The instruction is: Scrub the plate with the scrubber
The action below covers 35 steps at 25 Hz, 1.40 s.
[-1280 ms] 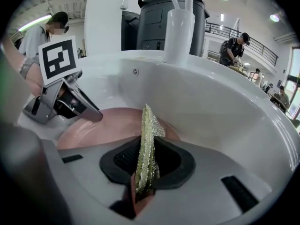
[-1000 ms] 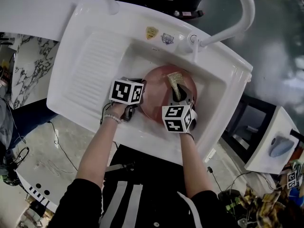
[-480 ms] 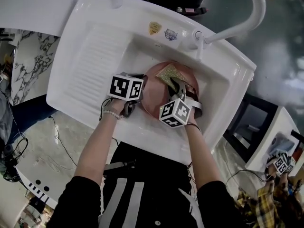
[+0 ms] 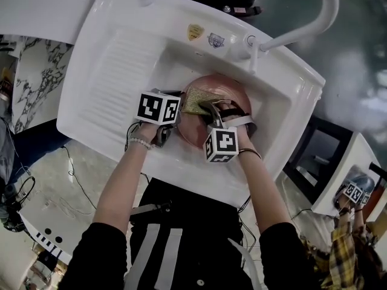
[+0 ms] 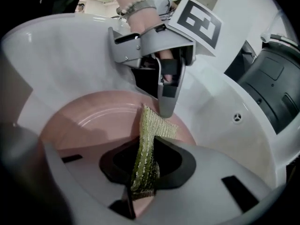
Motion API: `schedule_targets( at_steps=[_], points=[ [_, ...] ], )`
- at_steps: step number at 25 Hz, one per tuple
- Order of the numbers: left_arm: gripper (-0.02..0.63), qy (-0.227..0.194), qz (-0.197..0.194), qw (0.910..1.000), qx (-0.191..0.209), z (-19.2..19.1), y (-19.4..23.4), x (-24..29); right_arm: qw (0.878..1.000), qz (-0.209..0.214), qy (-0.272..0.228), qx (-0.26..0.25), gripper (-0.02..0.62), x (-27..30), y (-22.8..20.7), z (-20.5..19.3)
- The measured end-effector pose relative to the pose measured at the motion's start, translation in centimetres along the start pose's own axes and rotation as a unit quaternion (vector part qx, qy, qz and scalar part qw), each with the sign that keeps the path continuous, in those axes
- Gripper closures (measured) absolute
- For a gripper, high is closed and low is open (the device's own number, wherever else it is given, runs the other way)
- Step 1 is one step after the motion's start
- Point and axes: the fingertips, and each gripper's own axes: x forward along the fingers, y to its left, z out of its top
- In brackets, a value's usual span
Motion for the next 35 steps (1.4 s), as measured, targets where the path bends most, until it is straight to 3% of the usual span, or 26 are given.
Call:
schedule_targets(
  at_steps=[10, 16, 22, 29, 32, 35],
  points=[
    [0.594, 0.001, 0.003, 1.0000, -0.005, -0.1, 0.0, 0.1, 0.996, 0.072, -0.048, -0.011, 0.516, -1.2, 2.8, 1.6],
    [0.594, 0.002, 0.009, 1.0000, -0.002, -0.1, 0.1, 0.2, 0.987, 0.146, -0.068, 0.022, 0.516, -2.7, 5.3, 2.6],
    [0.594, 0.003, 0.009, 1.0000, -0.001, -0.2, 0.1, 0.1, 0.963, 0.244, -0.077, 0.083, 0.517, -4.9, 7.3, 3.0],
    [0.594, 0.004, 0.010, 0.9999, 0.000, -0.2, 0.1, 0.1, 0.925, 0.345, -0.072, 0.139, 0.517, -7.5, 9.3, 2.7],
    [0.594, 0.003, 0.013, 0.9999, 0.006, -0.2, 0.1, 0.1, 0.920, 0.366, -0.064, 0.127, 0.517, -8.4, 9.6, 2.4],
    [0.594, 0.003, 0.016, 0.9998, 0.010, -0.1, 0.0, 0.1, 0.924, 0.356, -0.062, 0.126, 0.517, -9.2, 8.7, 2.2]
  ],
)
